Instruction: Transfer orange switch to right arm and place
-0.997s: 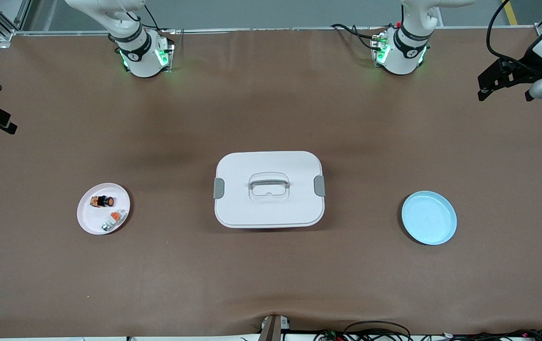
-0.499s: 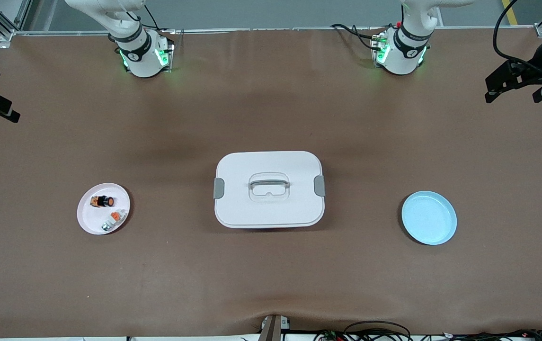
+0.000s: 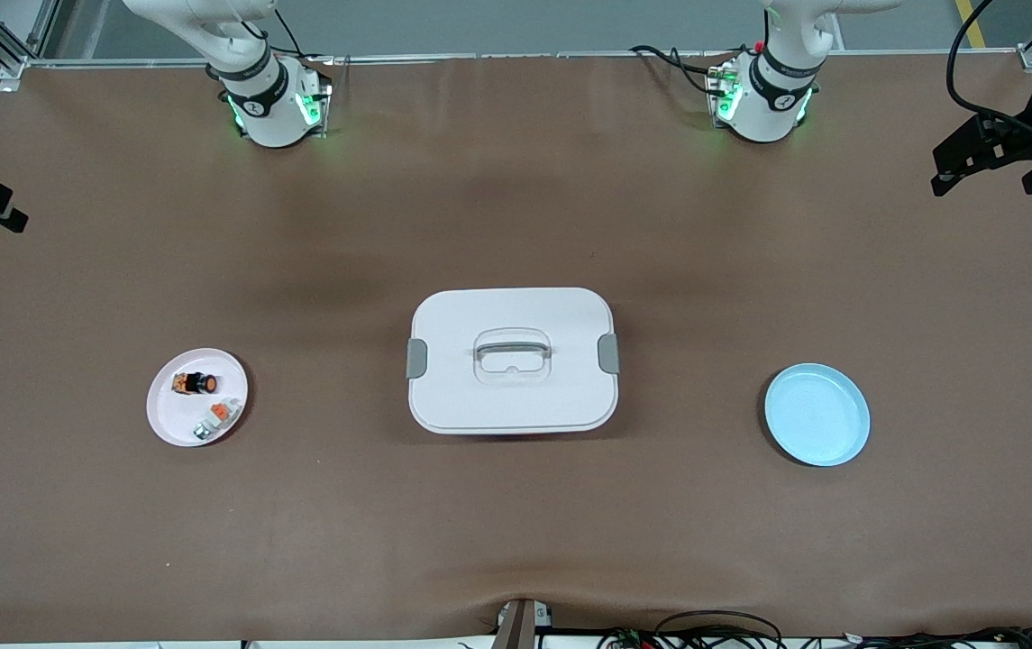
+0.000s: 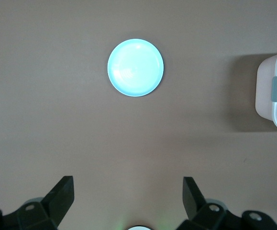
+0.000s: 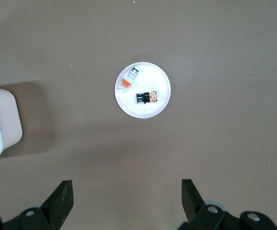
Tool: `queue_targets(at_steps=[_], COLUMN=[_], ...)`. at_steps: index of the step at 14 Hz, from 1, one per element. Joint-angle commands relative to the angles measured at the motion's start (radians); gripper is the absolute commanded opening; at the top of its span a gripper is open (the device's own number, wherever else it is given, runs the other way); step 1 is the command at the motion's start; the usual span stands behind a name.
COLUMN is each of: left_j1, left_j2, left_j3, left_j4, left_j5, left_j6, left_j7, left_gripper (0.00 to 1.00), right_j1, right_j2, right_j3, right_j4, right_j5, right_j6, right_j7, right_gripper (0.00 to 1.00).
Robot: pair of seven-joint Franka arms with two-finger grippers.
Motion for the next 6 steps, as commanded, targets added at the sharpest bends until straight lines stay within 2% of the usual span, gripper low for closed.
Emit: queue_targets(at_steps=[1, 6], left_j1=[-0.002, 0.000], left_j2=[0.012, 0.009], left_j3=[-0.013, -0.013], left_j4=[0.029, 0.032], left_j5=[-0.014, -0.016], left_j6=[-0.024, -0.061], left_j7=[-0.040, -0.064], left_gripper=[1.00, 1.00], right_j1=[-0.011, -0.008], right_j2=[-0.016, -0.032], right_j3=[0.006, 0.011], right_j4=[0.002, -0.007], right_j5=[0.012, 0.006], right_j6=[-0.022, -0.054], right_j7=[-0.002, -0.002], right_gripper=[1.00, 1.00])
